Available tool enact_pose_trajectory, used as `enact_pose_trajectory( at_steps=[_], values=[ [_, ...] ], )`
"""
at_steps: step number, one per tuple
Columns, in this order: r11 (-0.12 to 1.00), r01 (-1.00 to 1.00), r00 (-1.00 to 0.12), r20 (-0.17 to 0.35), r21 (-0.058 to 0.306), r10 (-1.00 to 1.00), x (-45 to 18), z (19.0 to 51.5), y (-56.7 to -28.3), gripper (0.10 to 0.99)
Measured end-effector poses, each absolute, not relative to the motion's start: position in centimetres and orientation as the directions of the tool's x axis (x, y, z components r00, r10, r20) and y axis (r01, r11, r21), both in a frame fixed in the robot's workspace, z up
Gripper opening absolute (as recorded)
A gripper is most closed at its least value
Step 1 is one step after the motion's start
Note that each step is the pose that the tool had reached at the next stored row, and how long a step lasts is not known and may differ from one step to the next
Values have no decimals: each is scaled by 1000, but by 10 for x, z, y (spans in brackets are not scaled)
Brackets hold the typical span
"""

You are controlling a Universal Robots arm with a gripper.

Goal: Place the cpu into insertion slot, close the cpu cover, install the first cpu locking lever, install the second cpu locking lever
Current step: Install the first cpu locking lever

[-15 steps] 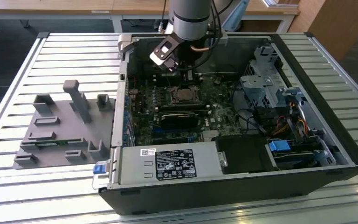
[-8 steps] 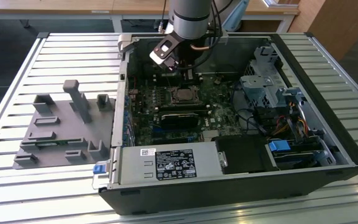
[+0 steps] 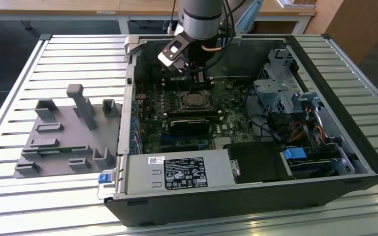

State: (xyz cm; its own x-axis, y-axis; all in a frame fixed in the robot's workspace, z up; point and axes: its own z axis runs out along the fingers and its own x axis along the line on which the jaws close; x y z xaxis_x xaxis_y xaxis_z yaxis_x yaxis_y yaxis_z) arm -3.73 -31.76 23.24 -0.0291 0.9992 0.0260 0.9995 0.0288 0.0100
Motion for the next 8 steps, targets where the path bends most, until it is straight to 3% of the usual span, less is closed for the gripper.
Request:
enact_pose_trajectory(
  at_steps=[8],
  values=[
    [29, 1000, -29, 26, 10, 999, -37, 233, -318, 118]
  ],
)
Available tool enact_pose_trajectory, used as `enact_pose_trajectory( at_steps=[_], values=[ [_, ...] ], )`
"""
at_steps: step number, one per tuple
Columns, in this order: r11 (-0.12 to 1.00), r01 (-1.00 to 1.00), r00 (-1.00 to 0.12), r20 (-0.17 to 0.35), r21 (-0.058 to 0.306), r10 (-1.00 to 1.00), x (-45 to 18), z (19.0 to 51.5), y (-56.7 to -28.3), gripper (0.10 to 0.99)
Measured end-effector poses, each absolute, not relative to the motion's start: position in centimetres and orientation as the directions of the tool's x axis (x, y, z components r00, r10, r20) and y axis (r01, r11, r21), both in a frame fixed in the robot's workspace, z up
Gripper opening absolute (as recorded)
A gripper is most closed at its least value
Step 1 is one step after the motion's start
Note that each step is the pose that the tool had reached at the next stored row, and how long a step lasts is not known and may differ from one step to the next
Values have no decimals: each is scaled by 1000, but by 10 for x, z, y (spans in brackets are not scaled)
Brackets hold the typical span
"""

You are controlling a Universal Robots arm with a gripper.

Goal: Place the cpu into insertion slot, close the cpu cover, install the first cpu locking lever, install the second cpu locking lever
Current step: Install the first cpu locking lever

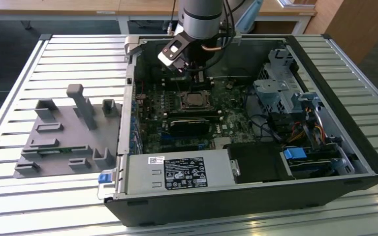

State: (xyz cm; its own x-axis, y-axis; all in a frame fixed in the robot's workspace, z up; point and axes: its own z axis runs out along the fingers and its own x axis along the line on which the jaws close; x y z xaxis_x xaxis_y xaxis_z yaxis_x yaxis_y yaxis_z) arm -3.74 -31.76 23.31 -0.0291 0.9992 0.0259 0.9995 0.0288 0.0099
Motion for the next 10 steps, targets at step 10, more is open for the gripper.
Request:
enact_pose_trajectory(
  at_steps=[10],
  values=[
    [29, 1000, -29, 26, 10, 999, -37, 241, -318, 118]
  ],
)
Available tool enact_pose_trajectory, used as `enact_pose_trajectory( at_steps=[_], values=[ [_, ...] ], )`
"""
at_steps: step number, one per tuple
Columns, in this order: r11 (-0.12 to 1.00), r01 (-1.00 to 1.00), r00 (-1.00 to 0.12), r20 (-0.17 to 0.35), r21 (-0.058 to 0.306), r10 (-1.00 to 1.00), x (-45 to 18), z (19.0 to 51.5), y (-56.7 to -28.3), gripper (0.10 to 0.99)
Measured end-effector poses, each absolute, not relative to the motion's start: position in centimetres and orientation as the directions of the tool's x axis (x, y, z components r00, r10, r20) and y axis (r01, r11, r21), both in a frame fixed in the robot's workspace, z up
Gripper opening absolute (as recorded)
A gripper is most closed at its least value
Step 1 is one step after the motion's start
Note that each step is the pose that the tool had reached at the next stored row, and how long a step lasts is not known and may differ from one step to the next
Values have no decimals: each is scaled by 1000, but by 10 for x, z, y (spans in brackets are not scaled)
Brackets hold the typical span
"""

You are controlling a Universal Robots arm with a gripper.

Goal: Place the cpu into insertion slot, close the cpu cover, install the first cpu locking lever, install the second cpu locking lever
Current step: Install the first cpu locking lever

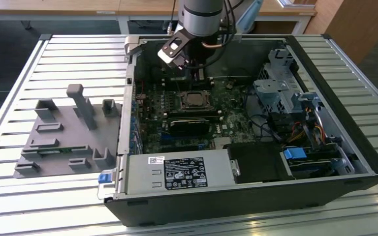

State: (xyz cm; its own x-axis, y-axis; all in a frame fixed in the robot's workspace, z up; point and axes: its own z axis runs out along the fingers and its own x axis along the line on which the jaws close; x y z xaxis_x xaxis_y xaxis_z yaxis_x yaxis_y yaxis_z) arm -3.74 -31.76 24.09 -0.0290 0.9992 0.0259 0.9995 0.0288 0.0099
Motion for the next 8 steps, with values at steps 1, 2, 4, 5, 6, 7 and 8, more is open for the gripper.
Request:
enact_pose_trajectory(
  at_steps=[1, 2, 4, 5, 6, 7, 8],
  values=[
    [29, 1000, -29, 26, 10, 999, -37, 242, -318, 118],
    [29, 1000, -29, 26, 10, 999, -37, 244, -318, 118],
    [29, 1000, -29, 26, 10, 999, -37, 247, -318, 118],
    [29, 1000, -29, 26, 10, 999, -37, 249, -318, 118],
    [29, 1000, -29, 26, 10, 999, -37, 251, -318, 118],
    [29, 1000, -29, 26, 10, 999, -38, 254, -317, 118],
    [29, 1000, -29, 26, 10, 999, -37, 256, -317, 118]
  ],
)
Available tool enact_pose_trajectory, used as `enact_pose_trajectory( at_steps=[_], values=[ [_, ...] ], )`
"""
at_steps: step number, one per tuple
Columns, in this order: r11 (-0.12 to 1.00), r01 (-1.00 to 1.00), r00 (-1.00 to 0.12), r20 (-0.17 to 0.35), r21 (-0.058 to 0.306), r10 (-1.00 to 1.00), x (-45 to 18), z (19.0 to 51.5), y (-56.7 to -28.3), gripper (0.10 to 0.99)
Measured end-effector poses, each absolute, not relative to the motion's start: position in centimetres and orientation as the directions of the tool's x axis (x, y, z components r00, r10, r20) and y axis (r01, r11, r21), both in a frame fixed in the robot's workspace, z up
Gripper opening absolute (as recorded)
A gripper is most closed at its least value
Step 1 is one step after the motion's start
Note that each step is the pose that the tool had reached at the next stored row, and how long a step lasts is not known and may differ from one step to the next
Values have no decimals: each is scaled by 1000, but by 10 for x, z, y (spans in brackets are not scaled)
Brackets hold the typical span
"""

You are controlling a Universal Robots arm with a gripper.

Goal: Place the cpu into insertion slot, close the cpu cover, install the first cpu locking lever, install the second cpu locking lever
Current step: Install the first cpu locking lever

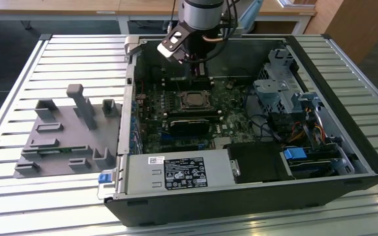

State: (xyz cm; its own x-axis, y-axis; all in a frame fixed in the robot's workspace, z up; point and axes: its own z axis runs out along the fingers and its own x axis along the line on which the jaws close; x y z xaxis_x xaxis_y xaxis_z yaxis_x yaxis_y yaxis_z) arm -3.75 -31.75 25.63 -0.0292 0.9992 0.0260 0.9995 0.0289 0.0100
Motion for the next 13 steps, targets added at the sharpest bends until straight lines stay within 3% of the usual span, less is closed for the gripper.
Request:
enact_pose_trajectory(
  at_steps=[5, 13],
  values=[
    [35, 999, -36, 26, 10, 999, -38, 263, -317, 118],
    [177, 984, -177, 26, 10, 984, -38, 263, -317, 118]
  ],
)
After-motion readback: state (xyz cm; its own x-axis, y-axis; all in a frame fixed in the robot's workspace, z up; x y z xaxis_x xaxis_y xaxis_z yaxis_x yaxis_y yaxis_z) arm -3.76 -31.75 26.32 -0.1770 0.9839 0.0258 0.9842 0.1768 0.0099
